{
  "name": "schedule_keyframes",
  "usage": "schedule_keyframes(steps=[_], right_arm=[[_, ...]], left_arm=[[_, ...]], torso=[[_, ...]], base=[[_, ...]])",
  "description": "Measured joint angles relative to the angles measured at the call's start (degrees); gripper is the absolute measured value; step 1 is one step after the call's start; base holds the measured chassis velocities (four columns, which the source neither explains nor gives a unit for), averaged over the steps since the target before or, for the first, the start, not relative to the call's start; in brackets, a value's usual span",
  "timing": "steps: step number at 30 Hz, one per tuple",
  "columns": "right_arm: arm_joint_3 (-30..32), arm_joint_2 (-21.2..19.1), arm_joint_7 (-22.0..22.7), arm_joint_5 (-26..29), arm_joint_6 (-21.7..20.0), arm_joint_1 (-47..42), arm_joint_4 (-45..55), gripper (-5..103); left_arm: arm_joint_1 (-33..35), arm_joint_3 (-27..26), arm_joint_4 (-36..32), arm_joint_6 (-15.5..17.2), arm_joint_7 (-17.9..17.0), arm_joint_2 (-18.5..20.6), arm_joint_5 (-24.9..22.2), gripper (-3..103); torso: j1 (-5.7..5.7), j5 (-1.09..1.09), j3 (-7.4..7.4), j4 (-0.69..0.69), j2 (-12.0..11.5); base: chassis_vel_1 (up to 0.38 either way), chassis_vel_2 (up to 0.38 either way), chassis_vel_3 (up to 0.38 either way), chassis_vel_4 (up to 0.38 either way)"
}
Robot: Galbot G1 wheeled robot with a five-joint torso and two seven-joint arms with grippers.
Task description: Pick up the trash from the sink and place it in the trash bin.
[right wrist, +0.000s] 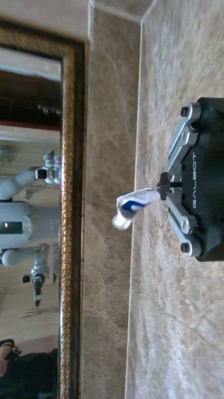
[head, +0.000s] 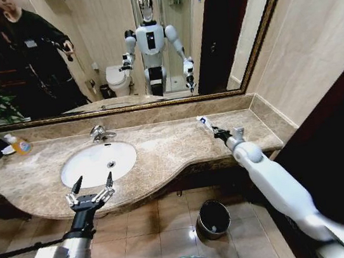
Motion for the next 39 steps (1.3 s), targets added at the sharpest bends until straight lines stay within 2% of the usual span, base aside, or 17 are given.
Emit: schedule_keyframes(steps=[4, 6, 9, 10, 12, 14, 15, 17, 19, 21, 24, 28, 30, 39], right_arm=[[1.8, -1.8, 0.9, 1.6, -0.3, -3.8, 4.7, 0], [6.0, -3.3, 1.3, 4.2, -1.3, -9.4, 11.2, 0], [9.1, -3.5, 1.0, 4.7, -1.9, -13.5, 14.8, 0], [12.6, -3.1, 0.0, 4.5, -1.9, -19.1, 18.2, 0], [14.1, -2.6, -0.6, 4.1, -1.9, -22.0, 19.6, 0], [17.4, -1.0, -2.3, 2.6, -1.1, -28.6, 22.8, 0], [20.5, 1.5, -4.7, 0.3, 0.1, -34.8, 25.4, 0], [21.4, 2.4, -5.6, -0.5, 0.7, -36.8, 26.2, 0], [24.4, 6.5, -8.9, -3.8, 3.7, -45.0, 28.3, 0], [25.0, 7.6, -9.9, -4.9, 4.7, -47.2, 28.5, 0], [25.9, 11.3, -13.1, -8.6, 9.1, -53.0, 26.9, 0], [25.4, 13.5, -14.8, -11.3, 12.1, -54.6, 23.8, 0], [24.3, 15.6, -15.9, -14.3, 14.0, -54.4, 18.9, 0], [20.4, 20.4, -15.6, -18.9, 14.6, -49.8, 7.1, 0]], left_arm=[[0.0, 0.0, 0.0, 0.0, 0.0, 0.0, 0.0, 100], [0.0, 0.0, 0.0, 0.0, 0.0, 0.0, 0.0, 100], [0.0, 0.0, 0.0, 0.0, 0.0, 0.0, 0.0, 100], [0.0, 0.0, 0.0, 0.0, 0.0, 0.0, 0.0, 100], [0.0, 0.0, 0.0, 0.0, 0.0, 0.0, 0.0, 100], [0.0, 0.0, 0.0, 0.0, 0.0, 0.0, 0.0, 100], [0.0, 0.0, 0.0, 0.0, 0.0, 0.0, 0.0, 100], [0.0, 0.0, 0.0, 0.0, 0.0, 0.0, 0.0, 100], [0.0, 0.0, 0.0, 0.0, 0.0, 0.0, 0.0, 100], [0.0, 0.0, 0.0, 0.0, 0.0, 0.0, 0.0, 100], [0.0, 0.0, 0.0, 0.0, 0.0, 0.0, 0.0, 100], [0.0, 0.0, 0.0, 0.0, 0.0, 0.0, 0.0, 100], [0.0, 0.0, 0.0, 0.0, 0.0, 0.0, 0.0, 100], [0.0, 0.0, 0.0, 0.0, 0.0, 0.0, 0.0, 100]], torso=[[0.00, 0.03, 0.00, 0.02, 0.0], [0.00, -0.03, 0.00, 0.04, 0.0], [0.00, -0.01, 0.00, 0.03, 0.0], [0.00, -0.01, 0.00, 0.03, 0.0], [0.00, 0.00, 0.00, 0.02, 0.0], [0.00, 0.01, 0.00, 0.02, 0.0], [-0.01, 0.00, -0.01, 0.02, 0.0], [0.00, 0.00, 0.00, 0.02, 0.0], [-0.01, -0.01, -0.01, 0.01, 0.0], [-0.01, -0.02, 0.00, 0.02, 0.0], [-0.01, -0.02, 0.00, 0.01, 0.0], [-0.01, -0.01, 0.00, 0.02, 0.0], [0.00, 0.00, 0.00, 0.02, 0.0], [0.01, -0.01, 0.01, 0.02, 0.0]], base=[[0.000, 0.000, 0.000, 0.000], [0.000, 0.000, 0.000, 0.000], [0.000, 0.000, 0.000, 0.000], [0.000, 0.000, 0.000, 0.000], [0.000, 0.000, 0.000, 0.000], [0.000, 0.000, 0.000, 0.000], [0.000, 0.000, 0.000, 0.000], [0.000, 0.000, 0.000, 0.000], [0.000, 0.000, 0.000, 0.000], [0.000, 0.000, 0.000, 0.000], [0.000, 0.000, 0.000, 0.000], [0.000, 0.000, 0.000, 0.000], [0.000, 0.000, 0.000, 0.000], [0.000, 0.000, 0.000, 0.000]])
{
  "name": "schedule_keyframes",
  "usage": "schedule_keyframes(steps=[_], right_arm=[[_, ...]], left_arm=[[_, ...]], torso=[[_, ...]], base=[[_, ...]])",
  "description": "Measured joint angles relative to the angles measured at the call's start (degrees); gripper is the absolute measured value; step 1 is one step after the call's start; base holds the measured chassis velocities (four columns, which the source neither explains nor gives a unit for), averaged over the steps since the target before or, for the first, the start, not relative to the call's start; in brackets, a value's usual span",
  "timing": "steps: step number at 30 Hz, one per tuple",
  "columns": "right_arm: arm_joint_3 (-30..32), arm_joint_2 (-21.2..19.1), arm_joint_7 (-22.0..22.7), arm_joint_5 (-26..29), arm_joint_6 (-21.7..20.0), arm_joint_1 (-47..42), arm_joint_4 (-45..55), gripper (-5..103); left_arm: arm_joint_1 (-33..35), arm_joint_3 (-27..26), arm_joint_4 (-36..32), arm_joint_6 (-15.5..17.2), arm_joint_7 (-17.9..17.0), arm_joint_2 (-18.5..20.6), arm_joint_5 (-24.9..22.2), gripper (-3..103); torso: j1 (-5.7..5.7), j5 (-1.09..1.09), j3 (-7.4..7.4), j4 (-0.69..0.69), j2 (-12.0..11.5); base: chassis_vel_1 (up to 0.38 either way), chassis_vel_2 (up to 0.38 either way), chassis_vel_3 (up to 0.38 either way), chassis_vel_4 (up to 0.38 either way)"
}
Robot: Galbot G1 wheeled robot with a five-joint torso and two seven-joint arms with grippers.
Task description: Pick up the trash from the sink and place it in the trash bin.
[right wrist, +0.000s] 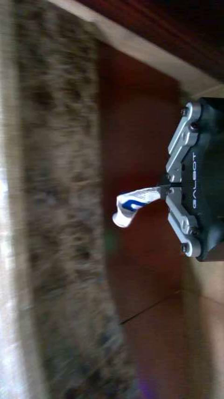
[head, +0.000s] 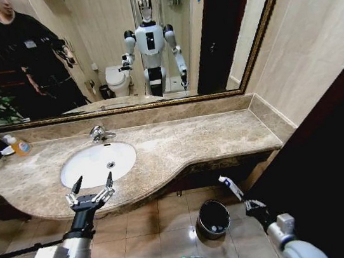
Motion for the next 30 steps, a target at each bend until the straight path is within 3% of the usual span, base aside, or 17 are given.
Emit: schedule_keyframes(steps=[17, 24, 26, 30], right_arm=[[-3.5, 6.4, 3.7, -7.3, 1.9, 12.6, -20.2, 0], [-5.5, 6.8, 5.9, -8.6, 3.2, 16.2, -27.0, 0], [-5.8, 7.5, 6.6, -9.0, 3.3, 17.1, -27.9, 11], [-5.8, 8.4, 7.3, -9.4, 3.4, 17.9, -28.1, 21]], left_arm=[[0.0, 0.0, 0.0, 0.0, 0.0, 0.0, 0.0, 100], [0.0, 0.0, 0.0, 0.0, 0.0, 0.0, 0.0, 100], [0.0, 0.0, 0.0, 0.0, 0.0, 0.0, 0.0, 100], [0.0, 0.0, 0.0, 0.0, 0.0, 0.0, 0.0, 100]], torso=[[0.00, 0.00, 0.00, 0.00, 0.0], [0.00, 0.00, 0.00, 0.00, 0.0], [0.00, 0.00, 0.00, 0.00, 0.0], [0.00, 0.00, 0.00, 0.00, 0.0]], base=[[0.000, 0.000, 0.000, 0.000], [0.000, 0.000, 0.000, 0.000], [0.000, 0.000, 0.000, 0.000], [0.000, 0.000, 0.000, 0.000]])
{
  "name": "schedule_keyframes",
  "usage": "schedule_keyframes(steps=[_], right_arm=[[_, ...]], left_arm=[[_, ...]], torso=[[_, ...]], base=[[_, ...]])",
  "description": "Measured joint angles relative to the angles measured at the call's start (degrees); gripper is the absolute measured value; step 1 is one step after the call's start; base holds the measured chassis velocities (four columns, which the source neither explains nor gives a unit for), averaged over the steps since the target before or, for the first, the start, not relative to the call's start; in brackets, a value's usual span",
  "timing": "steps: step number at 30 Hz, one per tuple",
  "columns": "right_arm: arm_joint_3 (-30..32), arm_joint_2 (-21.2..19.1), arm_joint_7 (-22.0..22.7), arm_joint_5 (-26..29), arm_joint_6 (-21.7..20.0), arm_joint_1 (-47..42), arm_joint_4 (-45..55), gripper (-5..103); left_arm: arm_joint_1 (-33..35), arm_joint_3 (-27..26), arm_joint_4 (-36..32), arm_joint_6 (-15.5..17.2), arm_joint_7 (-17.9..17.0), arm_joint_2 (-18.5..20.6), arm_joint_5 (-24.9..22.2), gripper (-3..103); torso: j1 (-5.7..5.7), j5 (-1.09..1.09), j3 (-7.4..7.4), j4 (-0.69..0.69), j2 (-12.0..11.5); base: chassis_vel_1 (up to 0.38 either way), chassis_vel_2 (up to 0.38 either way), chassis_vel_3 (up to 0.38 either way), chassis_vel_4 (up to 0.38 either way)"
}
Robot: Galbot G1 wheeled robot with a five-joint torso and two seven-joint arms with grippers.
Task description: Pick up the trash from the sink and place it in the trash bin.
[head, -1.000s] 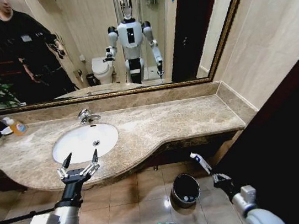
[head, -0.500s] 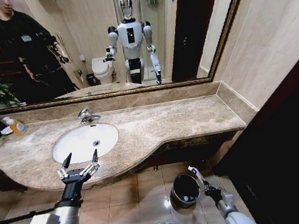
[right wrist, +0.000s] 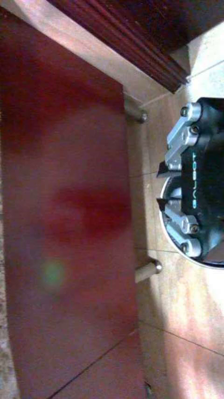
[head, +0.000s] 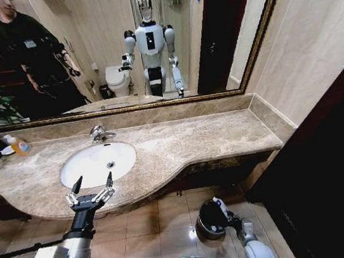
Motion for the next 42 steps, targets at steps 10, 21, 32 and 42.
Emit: schedule_keyframes(steps=[10, 21, 32, 42], right_arm=[[-0.4, 0.4, 1.2, 0.1, 0.1, 0.8, 0.7, 60], [-0.1, -0.1, 1.5, 1.4, 0.0, -0.3, 2.6, 96], [2.3, -2.1, 0.5, 7.3, -6.3, -5.7, 22.4, 100], [3.8, -3.0, 1.3, 9.6, -9.7, -8.4, 43.2, 100]], left_arm=[[0.0, 0.0, 0.0, 0.0, 0.0, 0.0, 0.0, 100], [0.0, 0.0, 0.0, 0.0, 0.0, 0.0, 0.0, 100], [0.0, 0.0, 0.0, 0.0, 0.0, 0.0, 0.0, 100], [0.0, 0.0, 0.0, 0.0, 0.0, 0.0, 0.0, 100]], torso=[[0.00, 0.00, 0.00, 0.00, 0.0], [0.00, 0.00, 0.00, 0.00, 0.0], [0.00, -0.02, -0.01, 0.00, 0.0], [-0.01, 0.00, -0.01, 0.00, 0.0]], base=[[0.000, 0.000, 0.000, 0.000], [0.000, 0.000, 0.000, 0.000], [0.000, 0.000, 0.000, 0.000], [0.000, 0.000, 0.000, 0.000]])
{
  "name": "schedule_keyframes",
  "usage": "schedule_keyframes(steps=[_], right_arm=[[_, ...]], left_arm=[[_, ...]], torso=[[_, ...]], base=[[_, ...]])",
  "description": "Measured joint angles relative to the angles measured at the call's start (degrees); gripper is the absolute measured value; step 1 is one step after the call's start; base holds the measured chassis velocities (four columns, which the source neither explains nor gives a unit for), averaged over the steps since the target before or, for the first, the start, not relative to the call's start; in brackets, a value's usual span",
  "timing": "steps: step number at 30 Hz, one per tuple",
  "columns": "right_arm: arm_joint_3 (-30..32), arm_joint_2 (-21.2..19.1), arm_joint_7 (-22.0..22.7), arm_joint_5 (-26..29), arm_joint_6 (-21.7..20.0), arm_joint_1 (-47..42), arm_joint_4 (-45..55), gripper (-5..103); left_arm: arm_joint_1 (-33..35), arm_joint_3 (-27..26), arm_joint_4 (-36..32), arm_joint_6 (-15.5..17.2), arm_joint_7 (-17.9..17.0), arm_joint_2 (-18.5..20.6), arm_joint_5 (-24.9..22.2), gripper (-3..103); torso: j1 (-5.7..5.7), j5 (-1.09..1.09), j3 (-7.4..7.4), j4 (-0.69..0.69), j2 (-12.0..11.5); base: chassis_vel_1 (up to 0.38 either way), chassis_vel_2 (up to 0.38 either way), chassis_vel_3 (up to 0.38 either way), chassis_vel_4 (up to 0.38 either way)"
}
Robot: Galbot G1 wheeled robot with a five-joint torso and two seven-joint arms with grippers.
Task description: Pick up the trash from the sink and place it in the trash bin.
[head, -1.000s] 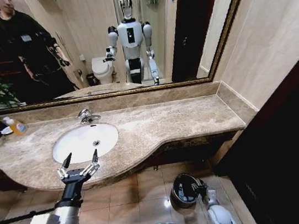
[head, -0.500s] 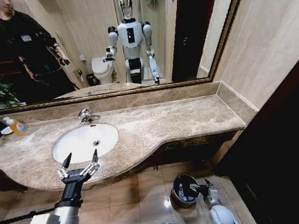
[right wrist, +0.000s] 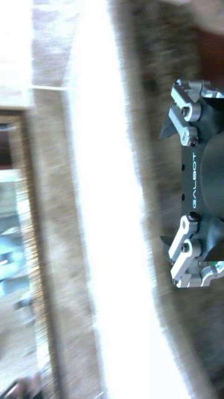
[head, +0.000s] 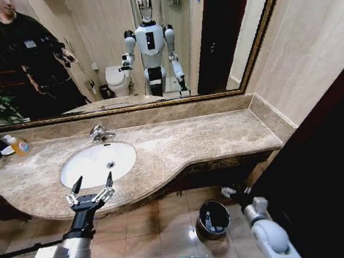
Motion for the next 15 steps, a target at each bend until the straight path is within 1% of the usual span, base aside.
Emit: schedule_keyframes(steps=[4, 6, 9, 10, 12, 14, 15], right_arm=[[-0.2, -1.3, 0.5, 0.0, -0.8, 1.6, 6.8, 100], [-0.2, -1.6, 0.5, 0.1, -0.8, 1.9, 7.4, 100], [-0.3, -3.6, 0.4, 2.1, -1.0, 3.8, 10.1, 100], [-0.3, -3.6, 0.4, 2.1, -1.0, 3.8, 10.1, 100], [-0.2, -4.8, 0.0, 2.6, -0.1, 4.6, 10.2, 100], [-0.2, -5.2, -0.3, 2.7, 1.9, 5.0, 9.5, 100], [-0.2, -5.2, -0.3, 2.7, 1.9, 5.0, 9.5, 100]], left_arm=[[0.0, 0.0, 0.0, 0.0, 0.0, 0.0, 0.0, 100], [0.0, 0.0, 0.0, 0.0, 0.0, 0.0, 0.0, 100], [0.0, 0.0, 0.0, 0.0, 0.0, 0.0, 0.0, 100], [0.0, 0.0, 0.0, 0.0, 0.0, 0.0, 0.0, 100], [0.0, 0.0, 0.0, 0.0, 0.0, 0.0, 0.0, 100], [0.0, 0.0, 0.0, 0.0, 0.0, 0.0, 0.0, 100], [0.0, 0.0, 0.0, 0.0, 0.0, 0.0, 0.0, 100]], torso=[[0.00, 0.00, 0.00, 0.00, 0.0], [0.00, 0.00, 0.00, 0.00, 0.0], [0.00, 0.00, 0.00, 0.00, 0.0], [0.00, 0.00, 0.00, 0.00, 0.0], [0.00, 0.01, 0.00, 0.00, 0.0], [0.00, 0.01, 0.00, 0.00, 0.0], [0.00, 0.01, 0.00, 0.00, 0.0]], base=[[0.000, 0.000, 0.000, 0.000], [0.000, 0.000, 0.000, 0.000], [0.000, 0.000, 0.000, 0.000], [0.000, 0.000, 0.000, 0.000], [0.000, 0.000, 0.000, 0.000], [0.000, 0.000, 0.000, 0.000], [0.000, 0.000, 0.000, 0.000]])
